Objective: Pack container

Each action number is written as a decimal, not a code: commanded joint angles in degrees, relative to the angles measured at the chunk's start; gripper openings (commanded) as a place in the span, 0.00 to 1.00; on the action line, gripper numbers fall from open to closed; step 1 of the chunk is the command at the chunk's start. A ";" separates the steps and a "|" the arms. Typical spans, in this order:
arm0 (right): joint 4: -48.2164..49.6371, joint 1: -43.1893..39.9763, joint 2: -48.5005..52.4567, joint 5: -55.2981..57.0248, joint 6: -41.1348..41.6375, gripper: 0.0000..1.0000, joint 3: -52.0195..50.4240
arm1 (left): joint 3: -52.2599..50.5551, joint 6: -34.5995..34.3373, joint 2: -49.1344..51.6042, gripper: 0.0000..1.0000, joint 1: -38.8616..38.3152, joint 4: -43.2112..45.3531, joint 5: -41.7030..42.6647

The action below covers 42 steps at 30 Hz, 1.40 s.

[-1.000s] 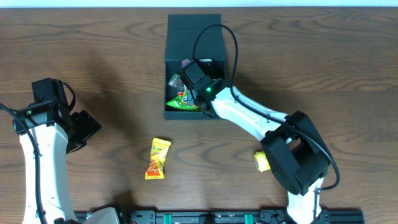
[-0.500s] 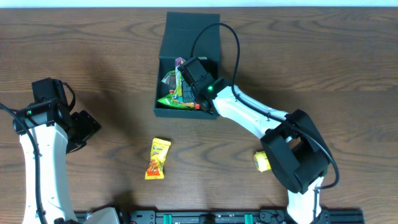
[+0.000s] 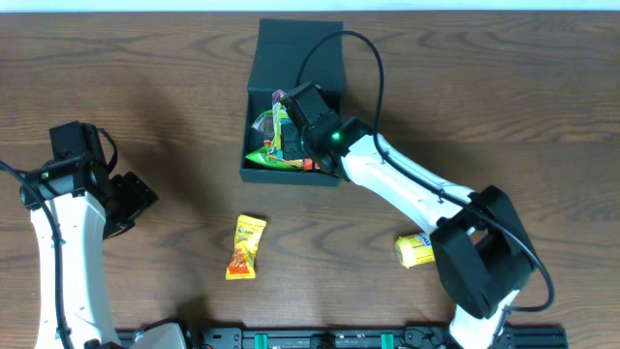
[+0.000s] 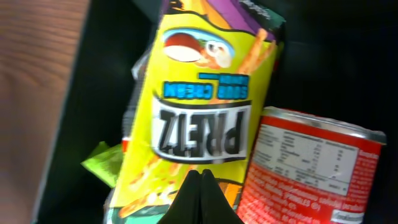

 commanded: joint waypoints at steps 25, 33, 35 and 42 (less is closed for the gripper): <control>4.59 6.62 -1.25 1.88 -1.62 0.01 2.03 | 0.15 -0.24 0.31 0.95 0.28 -0.17 -0.81; -7.78 3.26 -1.57 7.63 -2.47 0.01 9.75 | 0.15 -0.24 0.31 0.95 0.28 -0.17 -0.81; -8.09 3.02 -1.55 6.69 -2.45 0.01 9.64 | 0.15 -0.24 0.31 0.95 0.28 -0.17 -0.83; -13.62 2.58 -3.15 15.06 2.16 0.01 9.20 | 0.15 -0.24 0.31 0.95 0.28 -0.17 -0.81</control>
